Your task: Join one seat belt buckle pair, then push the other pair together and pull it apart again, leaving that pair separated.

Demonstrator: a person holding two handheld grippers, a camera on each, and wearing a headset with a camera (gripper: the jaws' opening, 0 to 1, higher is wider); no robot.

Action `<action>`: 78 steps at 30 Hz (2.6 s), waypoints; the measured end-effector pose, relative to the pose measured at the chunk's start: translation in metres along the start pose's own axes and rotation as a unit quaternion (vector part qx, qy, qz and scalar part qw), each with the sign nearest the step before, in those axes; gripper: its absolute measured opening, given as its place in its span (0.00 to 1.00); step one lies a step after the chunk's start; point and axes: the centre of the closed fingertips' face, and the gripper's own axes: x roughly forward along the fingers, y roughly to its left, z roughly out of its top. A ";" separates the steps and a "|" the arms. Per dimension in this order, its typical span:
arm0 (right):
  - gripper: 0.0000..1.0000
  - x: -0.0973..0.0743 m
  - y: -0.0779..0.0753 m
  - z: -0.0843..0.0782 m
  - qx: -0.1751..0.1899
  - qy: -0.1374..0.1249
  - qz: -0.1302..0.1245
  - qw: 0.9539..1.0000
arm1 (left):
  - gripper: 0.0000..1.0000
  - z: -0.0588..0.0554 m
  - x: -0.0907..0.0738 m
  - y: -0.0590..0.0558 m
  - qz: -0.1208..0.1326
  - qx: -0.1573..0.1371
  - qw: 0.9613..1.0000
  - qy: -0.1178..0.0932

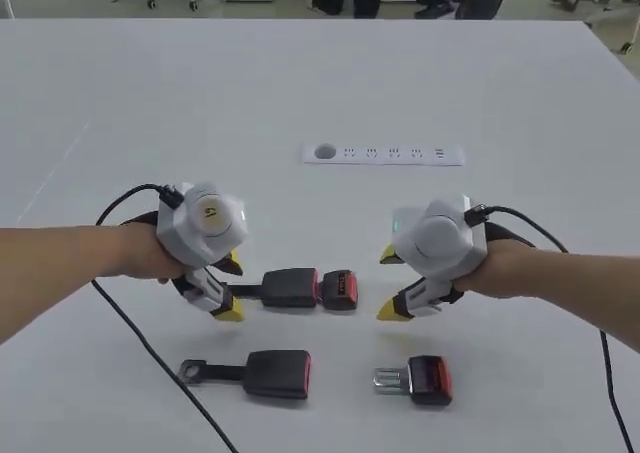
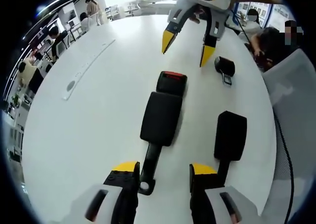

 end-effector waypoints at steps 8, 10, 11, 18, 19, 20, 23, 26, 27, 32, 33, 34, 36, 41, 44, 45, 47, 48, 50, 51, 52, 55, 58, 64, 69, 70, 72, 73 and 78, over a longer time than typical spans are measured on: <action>0.48 -0.021 0.005 -0.014 0.019 -0.001 -0.013 1.000 | 0.43 -0.010 -0.011 -0.012 0.006 -0.025 1.000 -0.013; 0.50 -0.021 0.004 -0.021 0.025 -0.001 -0.014 1.000 | 0.44 -0.012 -0.013 -0.014 0.006 -0.032 0.999 -0.017; 0.50 -0.025 0.007 -0.022 0.027 0.000 -0.015 1.000 | 0.44 -0.014 -0.015 -0.016 0.006 -0.035 0.999 -0.019; 0.52 -0.038 0.018 -0.037 0.053 -0.003 -0.025 0.998 | 0.48 -0.024 -0.023 -0.026 0.010 -0.062 0.997 -0.044; 0.53 -0.039 0.020 -0.039 0.059 -0.006 -0.027 0.998 | 0.48 -0.025 -0.024 -0.028 0.011 -0.068 0.996 -0.049; 0.54 -0.041 0.023 -0.040 0.063 -0.008 -0.027 0.998 | 0.49 -0.027 -0.025 -0.029 0.012 -0.072 0.996 -0.055; 0.55 -0.046 0.029 -0.045 0.073 -0.013 -0.033 0.997 | 0.51 -0.029 -0.030 -0.031 0.018 -0.086 0.993 -0.076; 0.57 -0.053 0.035 -0.046 0.085 -0.023 -0.040 0.995 | 0.54 -0.028 -0.037 -0.040 0.022 -0.094 0.990 -0.099; 0.57 -0.052 0.035 -0.049 0.090 -0.026 -0.042 0.995 | 0.55 -0.028 -0.039 -0.042 0.024 -0.095 0.990 -0.105; 0.59 -0.062 0.044 -0.049 0.127 -0.062 -0.069 0.988 | 0.57 -0.035 -0.047 -0.048 0.044 -0.121 0.980 -0.153; 0.60 -0.062 0.045 -0.051 0.130 -0.066 -0.072 0.987 | 0.58 -0.038 -0.048 -0.048 0.049 -0.124 0.978 -0.158; 0.60 -0.062 0.047 -0.052 0.136 -0.070 -0.074 0.985 | 0.59 -0.037 -0.049 -0.052 0.053 -0.127 0.976 -0.167; 0.62 -0.065 0.055 -0.053 0.141 -0.079 -0.078 0.984 | 0.61 -0.039 -0.053 -0.051 0.069 -0.144 0.969 -0.189; 0.66 -0.072 0.063 -0.053 0.180 -0.114 -0.105 0.971 | 0.67 -0.045 -0.057 -0.065 0.083 -0.176 0.954 -0.227; 0.70 -0.076 0.070 -0.052 0.183 -0.129 -0.116 0.968 | 0.69 -0.039 -0.059 -0.076 0.097 -0.188 0.945 -0.249; 0.71 -0.076 0.072 -0.053 0.187 -0.134 -0.120 0.966 | 0.70 -0.038 -0.060 -0.079 0.099 -0.190 0.942 -0.259; 0.73 -0.077 0.074 -0.055 0.192 -0.140 -0.127 0.963 | 0.72 -0.038 -0.061 -0.082 0.105 -0.191 0.940 -0.262; 0.74 -0.079 0.075 -0.056 0.198 -0.146 -0.134 0.960 | 0.73 -0.042 -0.062 -0.079 0.110 -0.185 0.939 -0.268; 0.78 -0.080 0.077 -0.058 0.203 -0.156 -0.142 0.956 | 0.75 -0.042 -0.062 -0.082 0.116 -0.182 0.938 -0.272; 0.79 -0.085 0.080 -0.054 0.203 -0.159 -0.147 0.955 | 0.76 -0.041 -0.063 -0.084 0.116 -0.181 0.937 -0.275; 0.81 -0.086 0.083 -0.054 0.204 -0.162 -0.150 0.954 | 0.77 -0.038 -0.062 -0.088 0.115 -0.183 0.936 -0.278; 0.83 -0.087 0.087 -0.056 0.208 -0.165 -0.153 0.952 | 0.82 -0.043 -0.061 -0.090 0.115 -0.186 0.933 -0.286; 0.87 -0.088 0.092 -0.057 0.211 -0.173 -0.160 0.949 | 0.86 -0.041 -0.063 -0.087 0.124 -0.190 0.928 -0.294; 0.92 -0.083 0.101 -0.059 0.218 -0.180 -0.167 0.945 | 0.96 -0.042 -0.064 -0.088 0.132 -0.202 0.920 -0.309; 0.99 -0.080 0.105 -0.060 0.211 -0.187 -0.170 0.944 | 1.00 -0.041 -0.063 -0.093 0.133 -0.210 0.915 -0.319; 0.99 -0.079 0.106 -0.061 0.213 -0.185 -0.169 0.944 | 1.00 -0.041 -0.063 -0.094 0.135 -0.207 0.915 -0.320; 0.99 -0.078 0.107 -0.062 0.215 -0.185 -0.165 0.945 | 1.00 -0.038 -0.064 -0.097 0.138 -0.199 0.915 -0.322; 0.99 -0.078 0.107 -0.062 0.216 -0.185 -0.165 0.944 | 1.00 -0.037 -0.064 -0.097 0.142 -0.194 0.916 -0.322; 1.00 -0.077 0.108 -0.062 0.213 -0.187 -0.163 0.945 | 1.00 -0.034 -0.064 -0.098 0.139 -0.204 0.911 -0.330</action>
